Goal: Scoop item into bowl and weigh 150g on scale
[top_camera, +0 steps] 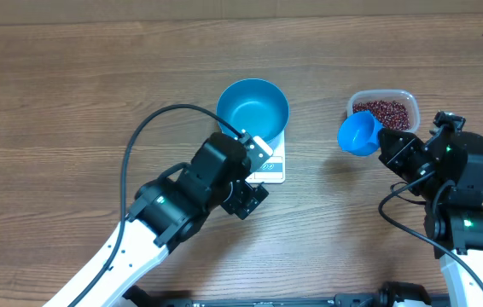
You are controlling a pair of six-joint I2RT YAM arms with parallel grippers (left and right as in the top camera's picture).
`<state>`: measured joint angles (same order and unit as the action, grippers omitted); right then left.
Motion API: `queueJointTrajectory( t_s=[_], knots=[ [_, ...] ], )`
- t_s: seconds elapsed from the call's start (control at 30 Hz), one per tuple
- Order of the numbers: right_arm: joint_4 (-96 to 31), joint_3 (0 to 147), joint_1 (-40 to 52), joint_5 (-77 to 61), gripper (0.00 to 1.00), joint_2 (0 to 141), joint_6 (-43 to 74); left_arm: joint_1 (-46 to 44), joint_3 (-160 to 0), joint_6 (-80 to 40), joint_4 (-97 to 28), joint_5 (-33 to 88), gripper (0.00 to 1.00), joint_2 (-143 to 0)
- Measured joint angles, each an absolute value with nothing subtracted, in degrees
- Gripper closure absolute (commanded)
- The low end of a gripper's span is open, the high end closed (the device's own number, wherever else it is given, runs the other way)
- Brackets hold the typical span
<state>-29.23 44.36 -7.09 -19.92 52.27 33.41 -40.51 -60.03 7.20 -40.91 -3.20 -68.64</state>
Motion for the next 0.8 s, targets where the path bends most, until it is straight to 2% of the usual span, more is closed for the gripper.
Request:
queueJointTrajectory(
  t_s=[0.23, 0.43, 0.8],
  knots=[
    [-29.2, 44.4, -7.1, -19.5, 0.96, 52.3, 33.4, -40.5, -58.6, 5.5, -37.7, -4.2, 0.00, -63.7],
    [-29.2, 44.4, -7.1, -19.4, 0.96, 52.3, 33.4, -40.5, -51.0, 3.6, -30.9, -5.0, 0.00, -59.5],
    [-29.2, 44.4, -7.1, -19.4, 0.96, 52.3, 33.4, -40.5, -49.3, 1.6, -30.1, -8.5, 0.00, -58.7]
  ],
)
